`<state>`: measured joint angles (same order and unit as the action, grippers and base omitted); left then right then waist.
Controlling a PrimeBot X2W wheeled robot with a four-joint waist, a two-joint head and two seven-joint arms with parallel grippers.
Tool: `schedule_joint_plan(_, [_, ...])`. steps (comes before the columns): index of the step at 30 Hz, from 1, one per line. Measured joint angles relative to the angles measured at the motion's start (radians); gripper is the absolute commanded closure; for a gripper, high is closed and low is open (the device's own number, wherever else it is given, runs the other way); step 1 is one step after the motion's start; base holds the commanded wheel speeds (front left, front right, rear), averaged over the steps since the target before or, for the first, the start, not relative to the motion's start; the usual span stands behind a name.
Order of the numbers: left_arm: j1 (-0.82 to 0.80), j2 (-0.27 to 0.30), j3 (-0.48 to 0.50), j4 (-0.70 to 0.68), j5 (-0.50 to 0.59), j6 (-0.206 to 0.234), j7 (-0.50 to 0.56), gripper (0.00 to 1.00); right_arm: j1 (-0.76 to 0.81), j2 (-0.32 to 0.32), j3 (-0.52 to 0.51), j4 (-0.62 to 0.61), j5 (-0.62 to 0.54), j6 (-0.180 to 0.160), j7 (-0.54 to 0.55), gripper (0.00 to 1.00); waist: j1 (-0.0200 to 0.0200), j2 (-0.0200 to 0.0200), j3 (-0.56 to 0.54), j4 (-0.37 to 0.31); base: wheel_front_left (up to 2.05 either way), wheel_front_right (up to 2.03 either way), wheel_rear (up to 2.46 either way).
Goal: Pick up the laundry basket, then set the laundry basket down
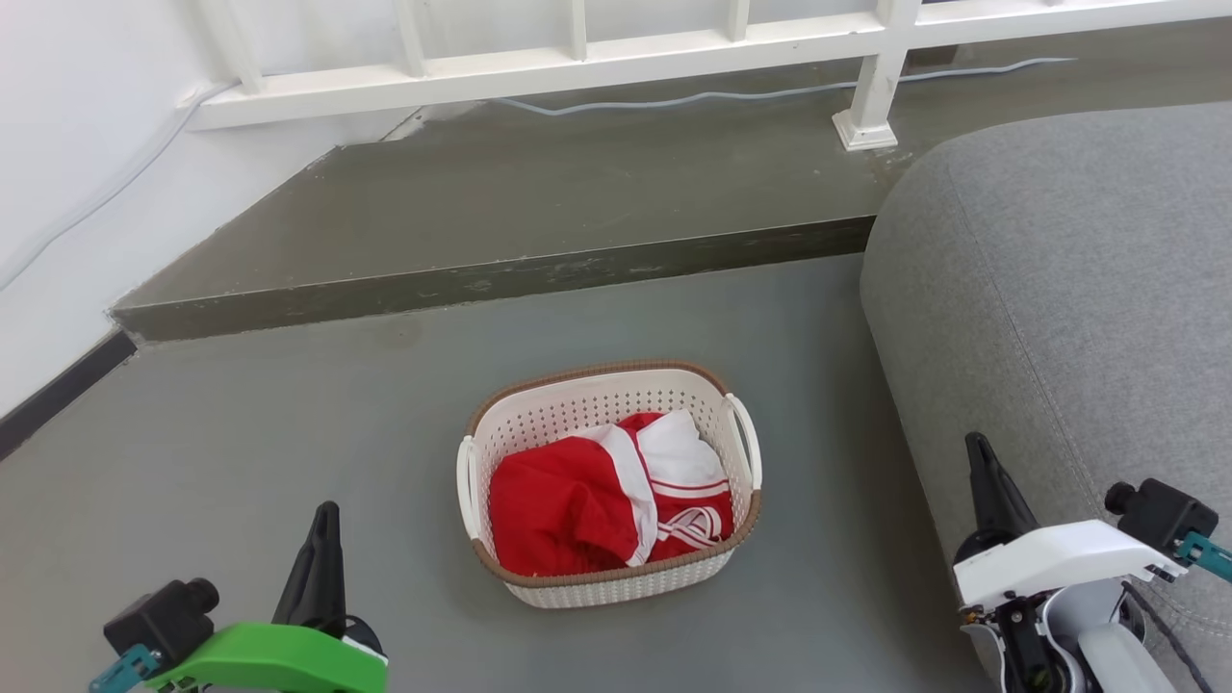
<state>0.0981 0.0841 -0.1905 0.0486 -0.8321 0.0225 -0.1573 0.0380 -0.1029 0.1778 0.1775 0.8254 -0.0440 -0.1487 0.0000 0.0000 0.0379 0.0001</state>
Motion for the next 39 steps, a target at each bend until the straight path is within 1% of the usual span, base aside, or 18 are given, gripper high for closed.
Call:
schedule_joint_plan(7, [-0.010,0.005,0.018,0.016,-0.097,-0.013,0.024,1.00,-0.011,-0.001,-0.022,0.004,0.095,0.017,0.017,1.00,0.0000,0.0000,-0.003,0.000,0.00,0.00,0.00])
schedule_joint_plan(11, [-0.016,0.006,0.025,0.025,-0.134,-0.014,0.033,1.00,-0.013,-0.002,-0.032,0.007,0.131,0.020,0.027,1.00,0.0000,0.0000,-0.005,0.000,0.00,0.00,0.00])
schedule_joint_plan(16, [-0.027,0.008,0.033,0.040,-0.200,-0.024,0.043,1.00,-0.016,-0.002,-0.046,0.012,0.197,0.035,0.041,1.00,0.0000,0.0000,-0.007,0.000,0.00,0.00,0.00])
schedule_joint_plan(19, [-0.033,0.011,0.041,0.045,-0.236,-0.032,0.052,1.00,-0.020,-0.002,-0.055,0.016,0.236,0.036,0.046,1.00,0.0000,0.0000,-0.009,0.000,0.00,0.00,0.00])
schedule_joint_plan(28, [-0.049,0.016,0.060,0.073,-0.354,-0.043,0.075,1.00,-0.031,-0.003,-0.083,0.025,0.353,0.058,0.072,1.00,0.0000,0.0000,-0.014,0.000,0.00,0.00,0.00])
schedule_joint_plan(39, [-0.069,0.020,0.086,0.104,-0.494,-0.069,0.101,1.00,-0.042,-0.003,-0.116,0.037,0.492,0.087,0.098,1.00,0.0000,0.0000,-0.019,0.000,0.00,0.00,0.00])
